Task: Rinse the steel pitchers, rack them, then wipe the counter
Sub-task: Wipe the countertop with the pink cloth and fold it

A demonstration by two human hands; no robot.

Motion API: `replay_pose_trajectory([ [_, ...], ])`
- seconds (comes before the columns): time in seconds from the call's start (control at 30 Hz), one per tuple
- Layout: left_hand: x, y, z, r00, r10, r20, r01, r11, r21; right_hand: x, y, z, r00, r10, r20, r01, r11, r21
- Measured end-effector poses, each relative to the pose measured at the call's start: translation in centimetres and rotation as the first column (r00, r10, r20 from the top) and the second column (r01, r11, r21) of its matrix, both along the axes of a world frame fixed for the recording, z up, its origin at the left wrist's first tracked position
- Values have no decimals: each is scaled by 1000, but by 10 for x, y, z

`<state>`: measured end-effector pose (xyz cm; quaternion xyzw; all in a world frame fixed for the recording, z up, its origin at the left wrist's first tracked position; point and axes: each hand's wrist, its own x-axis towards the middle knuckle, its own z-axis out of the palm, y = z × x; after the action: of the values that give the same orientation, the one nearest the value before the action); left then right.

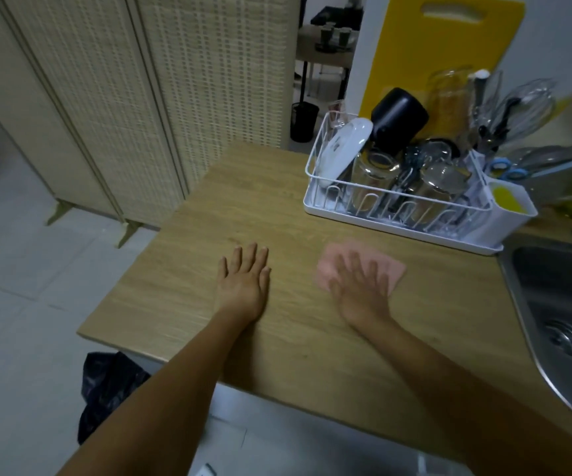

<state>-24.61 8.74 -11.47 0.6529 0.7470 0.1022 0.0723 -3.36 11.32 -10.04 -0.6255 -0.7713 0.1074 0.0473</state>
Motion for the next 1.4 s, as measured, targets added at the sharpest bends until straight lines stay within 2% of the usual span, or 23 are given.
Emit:
replay_pose_trajectory([
  [0.07, -1, -1, 0, 1000, -2, 10, 2, 1000, -4, -3, -47, -1, 916, 394, 79, -401, 905, 140],
  [0.13, -1, -2, 2, 1000, -7, 26, 8, 999, -35, 35, -66, 9, 772, 632, 75, -636, 763, 115],
  [0.17, 1, -4, 2, 999, -11, 31, 13, 998, -56, 59, -62, 15, 780, 626, -2, -623, 776, 102],
  [0.23, 9, -14, 3, 999, 8, 41, -5, 997, -78, 97, -41, 22, 916, 382, -122, -385, 923, -2],
  [0.3, 23, -32, 3, 998, 35, 45, -33, 998, -54, 113, -17, 17, 994, 103, -43, -104, 994, -21],
  [0.37, 36, -48, 4, 999, 45, 27, -44, 998, -39, 109, 0, 13, 1000, -15, 2, 15, 998, 61],
  [0.5, 40, -50, 3, 997, 71, 16, -70, 997, -39, 74, -5, -3, 992, -130, -5, 129, 990, -58],
  [0.57, 41, -47, 0, 997, 81, 10, -81, 996, -25, 42, -41, -14, 988, 150, 21, -151, 987, 47],
  [0.63, 42, -48, -1, 996, 91, 18, -90, 995, -32, 30, -83, -2, 885, 466, -5, -464, 882, 82],
  [0.7, 43, -49, 0, 996, 83, 19, -83, 996, -18, 57, -87, 28, 807, 566, -171, -561, 824, 79],
  [0.73, 42, -49, 1, 997, 76, 28, -75, 997, -22, 82, -80, 35, 819, 499, -282, -501, 862, 71],
  [0.8, 40, -48, 0, 997, 75, 37, -74, 997, -26, 134, -48, 28, 932, 150, -330, -132, 988, 77],
  [0.87, 40, -47, -2, 995, 85, 42, -85, 996, -20, 148, -28, 15, 971, -225, -81, 229, 972, 48],
  [0.9, 40, -46, -3, 995, 85, 49, -84, 996, -23, 132, -32, 7, 958, -287, -16, 288, 955, 68],
  [0.93, 41, -45, -3, 995, 88, 56, -86, 996, -25, 109, -42, 0, 976, -216, -12, 216, 968, 125],
  [0.97, 41, -44, -3, 994, 97, 58, -95, 995, -23, 80, -60, -5, 1000, -24, -19, 27, 986, 163],
  [1.07, 43, -45, -3, 993, 111, 43, -111, 994, -14, 45, -108, -9, 889, 454, -70, -418, 863, 284],
  [1.13, 43, -46, -1, 992, 117, 52, -116, 993, -25, 85, -101, -5, 844, 533, -55, -503, 824, 259],
  [1.2, 45, -45, 3, 987, 138, 82, -134, 990, -45, 143, -81, 5, 916, 369, -158, -333, 918, 214],
  [1.27, 51, -43, 3, 978, 177, 109, -172, 983, -58, 188, -60, 4, 989, 27, -142, -21, 999, 42],
  [1.3, 55, -42, 4, 974, 196, 110, -191, 980, -53, 201, -53, 1, 979, -189, -76, 183, 979, -86],
  [1.33, 58, -41, 3, 972, 208, 105, -204, 978, -48, 200, -47, -6, 942, -333, -32, 330, 940, -83],
  [1.4, 60, -39, 4, 973, 211, 94, -206, 977, -58, 166, -49, -4, 939, -342, 23, 342, 940, 2],
])
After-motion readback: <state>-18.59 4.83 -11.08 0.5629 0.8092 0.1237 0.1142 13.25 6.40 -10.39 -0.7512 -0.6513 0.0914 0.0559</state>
